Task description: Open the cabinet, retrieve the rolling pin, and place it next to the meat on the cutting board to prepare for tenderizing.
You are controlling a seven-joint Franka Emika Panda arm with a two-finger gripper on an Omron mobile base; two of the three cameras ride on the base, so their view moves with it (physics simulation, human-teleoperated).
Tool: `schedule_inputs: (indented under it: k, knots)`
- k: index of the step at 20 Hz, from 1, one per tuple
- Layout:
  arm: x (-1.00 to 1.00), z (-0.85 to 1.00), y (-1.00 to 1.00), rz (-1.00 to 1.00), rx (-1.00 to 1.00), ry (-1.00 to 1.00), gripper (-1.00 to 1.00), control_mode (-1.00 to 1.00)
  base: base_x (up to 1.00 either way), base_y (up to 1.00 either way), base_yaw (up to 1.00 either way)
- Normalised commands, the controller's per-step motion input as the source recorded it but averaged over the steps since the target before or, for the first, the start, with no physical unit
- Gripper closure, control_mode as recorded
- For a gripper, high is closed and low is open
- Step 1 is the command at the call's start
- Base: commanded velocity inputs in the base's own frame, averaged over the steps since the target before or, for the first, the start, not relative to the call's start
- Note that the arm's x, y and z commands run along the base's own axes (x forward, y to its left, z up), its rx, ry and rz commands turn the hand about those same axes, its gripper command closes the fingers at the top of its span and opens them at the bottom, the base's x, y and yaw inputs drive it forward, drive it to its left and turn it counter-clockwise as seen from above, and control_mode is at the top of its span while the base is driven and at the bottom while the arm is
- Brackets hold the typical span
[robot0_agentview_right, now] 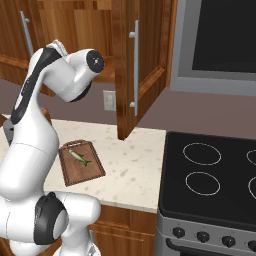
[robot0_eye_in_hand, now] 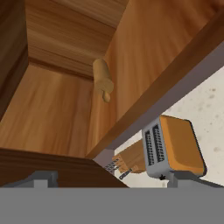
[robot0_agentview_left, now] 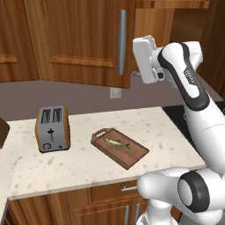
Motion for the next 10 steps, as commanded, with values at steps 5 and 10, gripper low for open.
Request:
schedule_inputs:
  k: [5, 10]
  knots:
    - [-0.58, 0.00, 0.83, 0.09, 0.00, 0.00, -1.00, -1.00, 0.00, 0.00, 0.00]
    - [-0.70, 0.00, 0.88, 0.07, 0.00, -0.01, -1.00, -1.00, 0.00, 0.00, 0.00]
